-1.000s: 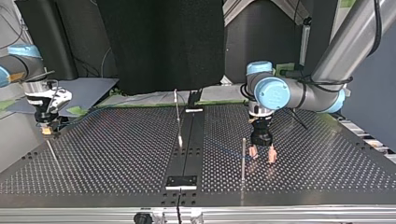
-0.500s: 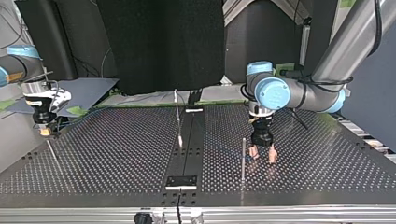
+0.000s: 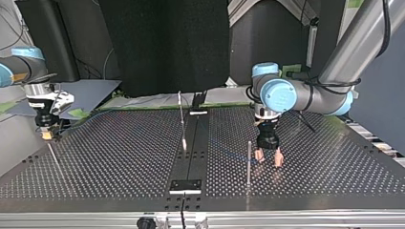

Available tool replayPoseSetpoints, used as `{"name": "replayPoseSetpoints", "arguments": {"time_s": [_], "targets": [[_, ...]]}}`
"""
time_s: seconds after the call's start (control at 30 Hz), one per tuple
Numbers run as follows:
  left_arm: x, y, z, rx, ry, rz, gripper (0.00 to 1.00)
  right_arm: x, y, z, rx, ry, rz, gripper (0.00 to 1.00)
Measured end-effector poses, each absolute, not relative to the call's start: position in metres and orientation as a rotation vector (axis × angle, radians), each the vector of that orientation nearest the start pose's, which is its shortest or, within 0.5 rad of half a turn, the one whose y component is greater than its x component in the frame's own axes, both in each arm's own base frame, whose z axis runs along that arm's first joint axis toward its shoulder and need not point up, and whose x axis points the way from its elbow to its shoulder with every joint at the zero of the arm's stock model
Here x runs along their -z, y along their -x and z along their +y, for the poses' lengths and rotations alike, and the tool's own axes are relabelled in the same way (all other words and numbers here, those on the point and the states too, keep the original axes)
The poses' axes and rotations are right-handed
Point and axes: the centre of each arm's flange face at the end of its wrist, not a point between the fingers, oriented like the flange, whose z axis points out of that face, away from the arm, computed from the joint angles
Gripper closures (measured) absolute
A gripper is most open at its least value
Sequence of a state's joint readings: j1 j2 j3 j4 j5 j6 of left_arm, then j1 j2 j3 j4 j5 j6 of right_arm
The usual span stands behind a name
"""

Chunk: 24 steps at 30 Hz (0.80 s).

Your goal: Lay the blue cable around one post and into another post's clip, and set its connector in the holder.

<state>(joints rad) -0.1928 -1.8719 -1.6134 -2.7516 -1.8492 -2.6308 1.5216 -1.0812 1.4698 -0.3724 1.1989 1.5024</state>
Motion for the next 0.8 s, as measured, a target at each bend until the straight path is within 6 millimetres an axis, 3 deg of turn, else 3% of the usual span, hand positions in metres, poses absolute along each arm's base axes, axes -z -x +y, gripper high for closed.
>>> {"name": "replayPoseSetpoints", "arguments": {"time_s": [0.8], "targets": [[-0.341,-0.564,-0.218,0.782,0.864,1.320,0.00,-0.274,-0.139,-0.670,-1.452,-1.452,-1.000,1.00]]}}
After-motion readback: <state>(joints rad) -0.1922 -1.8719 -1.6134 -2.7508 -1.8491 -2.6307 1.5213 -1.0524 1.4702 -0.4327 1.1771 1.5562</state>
